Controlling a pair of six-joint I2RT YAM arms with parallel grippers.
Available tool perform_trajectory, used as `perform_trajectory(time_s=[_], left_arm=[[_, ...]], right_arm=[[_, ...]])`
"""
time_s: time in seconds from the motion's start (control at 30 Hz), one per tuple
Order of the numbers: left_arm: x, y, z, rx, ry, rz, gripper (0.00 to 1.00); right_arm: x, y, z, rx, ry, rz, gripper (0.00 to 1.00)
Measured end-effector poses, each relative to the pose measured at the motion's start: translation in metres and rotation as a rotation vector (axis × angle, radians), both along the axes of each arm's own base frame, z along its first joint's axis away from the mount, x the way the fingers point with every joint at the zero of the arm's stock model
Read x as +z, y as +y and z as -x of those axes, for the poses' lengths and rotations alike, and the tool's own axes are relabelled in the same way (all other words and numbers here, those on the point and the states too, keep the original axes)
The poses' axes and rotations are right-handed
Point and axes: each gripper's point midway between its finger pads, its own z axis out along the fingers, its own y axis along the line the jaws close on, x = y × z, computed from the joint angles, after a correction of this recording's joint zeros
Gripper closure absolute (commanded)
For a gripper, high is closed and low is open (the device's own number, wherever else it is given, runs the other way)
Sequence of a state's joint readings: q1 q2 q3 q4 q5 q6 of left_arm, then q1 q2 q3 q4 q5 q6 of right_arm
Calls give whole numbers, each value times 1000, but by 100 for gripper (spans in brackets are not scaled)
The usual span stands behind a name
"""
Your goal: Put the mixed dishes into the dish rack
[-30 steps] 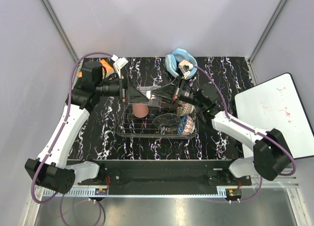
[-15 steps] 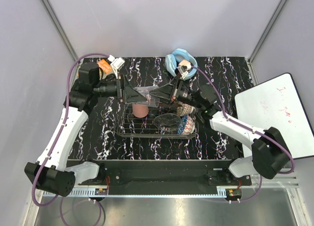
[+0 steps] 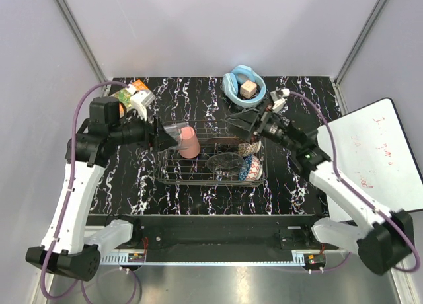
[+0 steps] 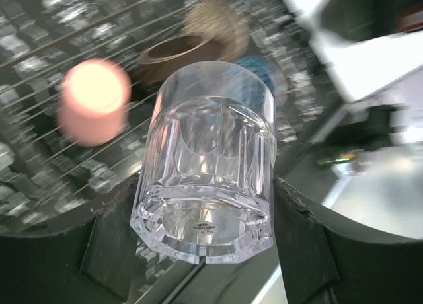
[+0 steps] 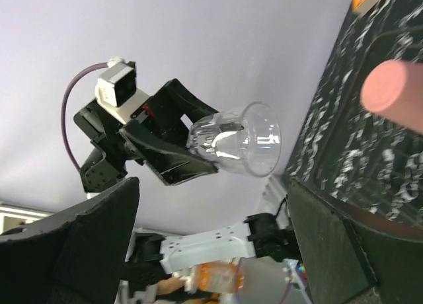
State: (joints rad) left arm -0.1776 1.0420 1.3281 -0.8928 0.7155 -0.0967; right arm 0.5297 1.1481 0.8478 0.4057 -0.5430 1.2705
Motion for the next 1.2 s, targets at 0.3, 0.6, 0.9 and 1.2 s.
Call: perform_trajectory(time_s=[0.3, 0.6, 0.9, 1.2], left_arm=[[-104, 29, -8, 53, 118, -408, 100], [-174, 36, -12, 41, 217, -627, 100], [-223, 32, -13, 6, 263, -751, 100], [-230, 21, -26, 2, 231, -795, 54]], right_arm=[[29, -50, 18, -211, -167, 152, 0], [1, -77, 15, -342, -120, 290, 0], [-13, -91, 13, -407, -91, 351, 0], [-25, -93, 12, -411, -71, 383, 0]])
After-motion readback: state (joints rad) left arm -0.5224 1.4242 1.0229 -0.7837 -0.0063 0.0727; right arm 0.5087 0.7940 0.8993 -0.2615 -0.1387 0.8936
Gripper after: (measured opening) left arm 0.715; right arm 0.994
